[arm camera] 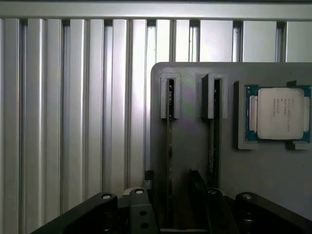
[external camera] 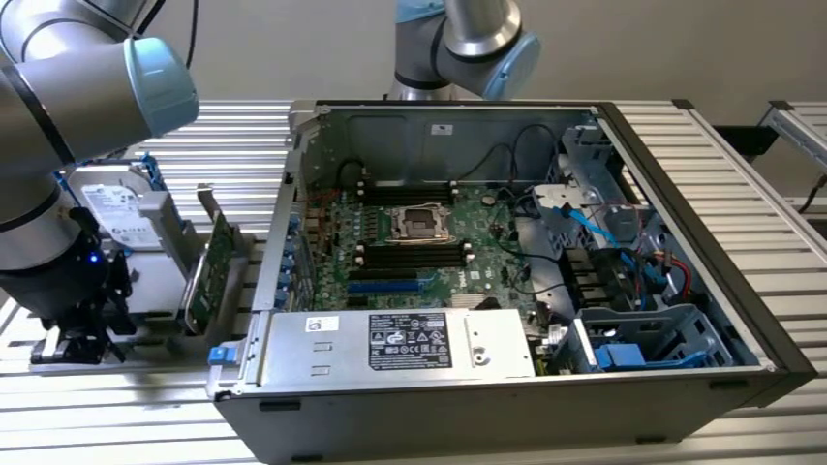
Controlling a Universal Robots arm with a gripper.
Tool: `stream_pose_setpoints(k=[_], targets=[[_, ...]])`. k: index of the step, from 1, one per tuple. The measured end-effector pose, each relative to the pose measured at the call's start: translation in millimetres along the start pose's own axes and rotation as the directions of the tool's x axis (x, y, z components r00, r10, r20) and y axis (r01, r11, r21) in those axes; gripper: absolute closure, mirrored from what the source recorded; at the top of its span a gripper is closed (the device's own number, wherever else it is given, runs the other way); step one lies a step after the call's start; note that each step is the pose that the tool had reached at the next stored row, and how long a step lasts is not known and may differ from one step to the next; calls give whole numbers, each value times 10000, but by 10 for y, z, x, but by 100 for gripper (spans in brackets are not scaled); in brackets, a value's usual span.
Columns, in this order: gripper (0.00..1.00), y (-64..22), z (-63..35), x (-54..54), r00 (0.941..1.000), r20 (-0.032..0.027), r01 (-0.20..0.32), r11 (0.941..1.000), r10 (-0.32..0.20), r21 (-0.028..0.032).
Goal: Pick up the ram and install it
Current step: 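Pick up the ram and move it above insertion slot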
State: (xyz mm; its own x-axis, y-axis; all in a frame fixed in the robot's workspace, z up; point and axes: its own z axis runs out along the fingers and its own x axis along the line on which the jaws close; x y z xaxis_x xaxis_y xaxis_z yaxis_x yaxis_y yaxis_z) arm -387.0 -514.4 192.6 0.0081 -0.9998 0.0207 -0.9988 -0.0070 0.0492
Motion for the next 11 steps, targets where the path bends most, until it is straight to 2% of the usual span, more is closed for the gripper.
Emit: stream_pose_setpoints(k=[4, 5, 6, 8, 11], targets=[[60, 0, 0, 0, 10000, -3, 0, 10000, 0, -2], [73, 0, 1, 0, 10000, -5, 0, 10000, 0, -2], [73, 0, 1, 0, 10000, -7, -1, 10000, 1, -3], [85, 0, 1, 0, 10000, -9, 0, 10000, 0, -5], [86, 0, 2, 0, 10000, -12, -1, 10000, 1, -7]])
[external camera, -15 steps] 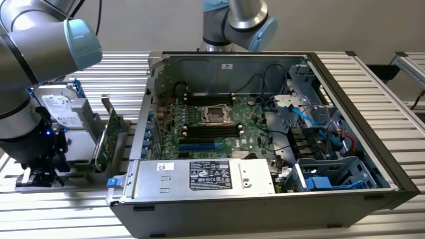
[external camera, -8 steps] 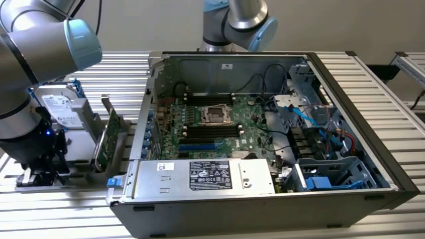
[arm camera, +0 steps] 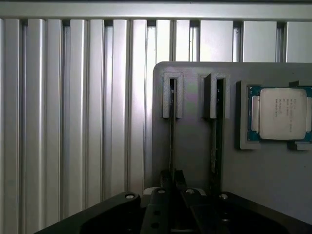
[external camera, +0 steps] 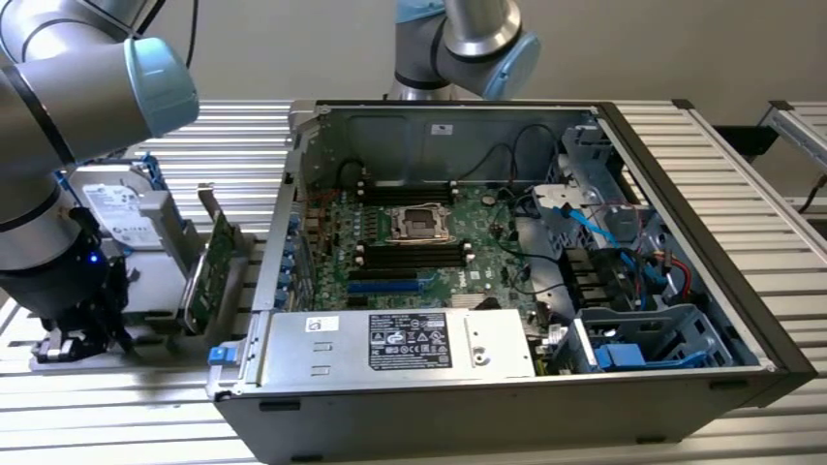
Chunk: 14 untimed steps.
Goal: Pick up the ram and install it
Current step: 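Pick up the ram and move it above insertion slot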
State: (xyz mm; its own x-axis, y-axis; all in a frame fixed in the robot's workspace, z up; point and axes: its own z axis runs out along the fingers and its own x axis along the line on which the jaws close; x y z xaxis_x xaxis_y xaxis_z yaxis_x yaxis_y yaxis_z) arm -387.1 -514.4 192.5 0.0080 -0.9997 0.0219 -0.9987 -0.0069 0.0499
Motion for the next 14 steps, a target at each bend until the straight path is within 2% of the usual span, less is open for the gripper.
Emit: stream_pose_setpoints(k=[10, 14], targets=[[86, 0, 0, 0, 10000, -1, 0, 10000, 0, -3], [86, 3, -72, 2, 10000, -1, 0, 10000, 0, -18]])
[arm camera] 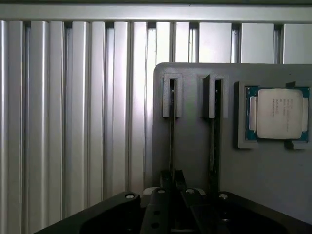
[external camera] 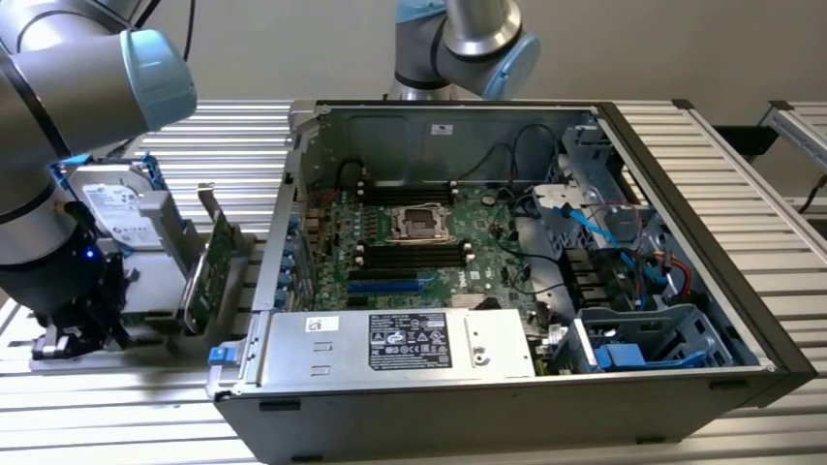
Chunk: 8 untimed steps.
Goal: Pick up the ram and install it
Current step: 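Pick up the ram and move it above insertion slot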
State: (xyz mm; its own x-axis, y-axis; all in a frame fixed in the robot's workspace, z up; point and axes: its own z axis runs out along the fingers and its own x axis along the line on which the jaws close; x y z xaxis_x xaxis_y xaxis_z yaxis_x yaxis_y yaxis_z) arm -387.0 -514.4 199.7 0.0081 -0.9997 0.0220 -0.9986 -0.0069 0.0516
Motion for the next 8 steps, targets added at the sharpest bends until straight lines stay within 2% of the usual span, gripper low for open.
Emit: stream_pose_setpoints(k=[4, 8], targets=[[86, 6, -117, 3, 10000, 0, 0, 10000, 0, -33], [86, 14, -287, 6, 10000, 0, 2, 10000, -2, -69]])
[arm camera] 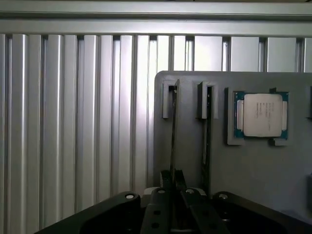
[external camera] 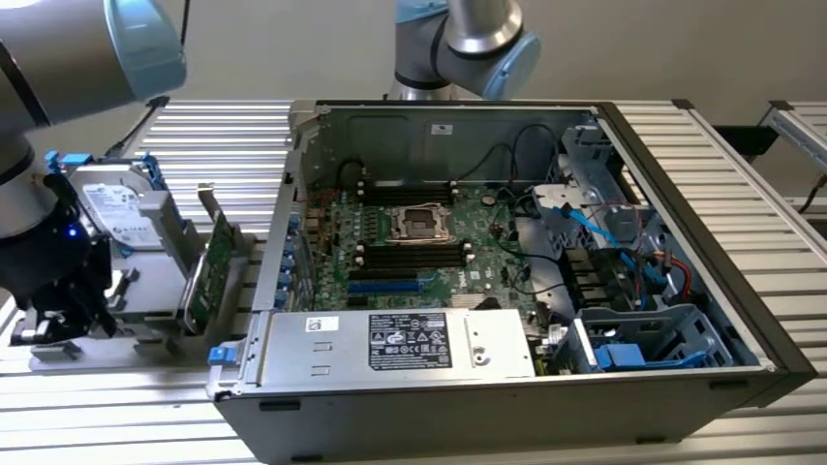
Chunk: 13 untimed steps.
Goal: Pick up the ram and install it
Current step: 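Pick up the ram and move it above insertion slot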
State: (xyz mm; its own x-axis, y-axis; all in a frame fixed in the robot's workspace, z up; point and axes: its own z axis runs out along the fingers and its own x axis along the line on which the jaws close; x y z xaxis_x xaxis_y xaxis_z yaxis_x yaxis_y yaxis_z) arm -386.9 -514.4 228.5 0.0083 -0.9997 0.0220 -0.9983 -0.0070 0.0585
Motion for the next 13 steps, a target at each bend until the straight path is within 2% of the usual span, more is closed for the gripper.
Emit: stream_pose_setpoints(k=[9, 13], targets=[[86, -26, -412, 9, 10000, -2, 62, 10000, -62, -55], [86, -101, -600, 14, 9999, -4, 110, 9999, -110, -97]])
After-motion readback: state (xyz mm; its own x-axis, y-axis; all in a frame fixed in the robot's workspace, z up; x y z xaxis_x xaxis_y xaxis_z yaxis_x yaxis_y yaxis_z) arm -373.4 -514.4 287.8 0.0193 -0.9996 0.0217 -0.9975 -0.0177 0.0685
